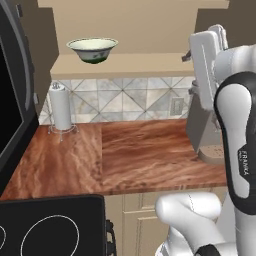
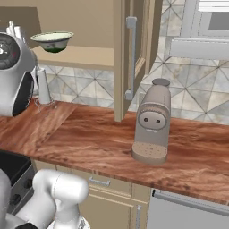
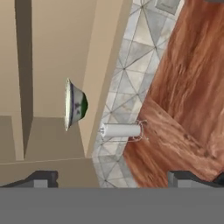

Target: Pick up the bowls from the cabinet and place each bowl in front of a stool on the dining counter.

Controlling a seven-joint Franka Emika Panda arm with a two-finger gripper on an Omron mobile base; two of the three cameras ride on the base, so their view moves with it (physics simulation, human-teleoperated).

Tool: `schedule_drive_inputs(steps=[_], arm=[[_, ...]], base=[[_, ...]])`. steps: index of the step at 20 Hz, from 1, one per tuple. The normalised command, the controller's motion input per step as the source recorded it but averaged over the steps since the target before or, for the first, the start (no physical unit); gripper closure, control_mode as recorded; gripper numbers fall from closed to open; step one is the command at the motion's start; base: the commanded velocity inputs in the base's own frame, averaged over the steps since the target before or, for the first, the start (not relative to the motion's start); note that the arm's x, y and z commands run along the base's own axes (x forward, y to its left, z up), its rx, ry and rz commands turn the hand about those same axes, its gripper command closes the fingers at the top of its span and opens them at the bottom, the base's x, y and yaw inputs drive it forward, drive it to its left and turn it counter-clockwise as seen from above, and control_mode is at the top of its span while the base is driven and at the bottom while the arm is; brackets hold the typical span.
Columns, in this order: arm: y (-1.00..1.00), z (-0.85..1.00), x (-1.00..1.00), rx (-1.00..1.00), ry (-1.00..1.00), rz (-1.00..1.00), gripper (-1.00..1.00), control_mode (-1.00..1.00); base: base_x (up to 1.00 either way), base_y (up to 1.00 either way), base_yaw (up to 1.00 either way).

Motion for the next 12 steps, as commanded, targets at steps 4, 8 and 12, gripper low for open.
schedule_drive_inputs(steps=[4,8,12], arm=[[0.12,0.07,0.60,0.00,0.14,0.02,-1.00,-1.00],[0.23,0.00,0.72,0.00,0.04,0.00,-1.00,-1.00],[0.28,0.01,0.69,0.00,0.00,0.00,-1.00,-1.00]], base=[[0.00,0.00,0.00],[0.00,0.00,0.00],[0.00,0.00,0.00]])
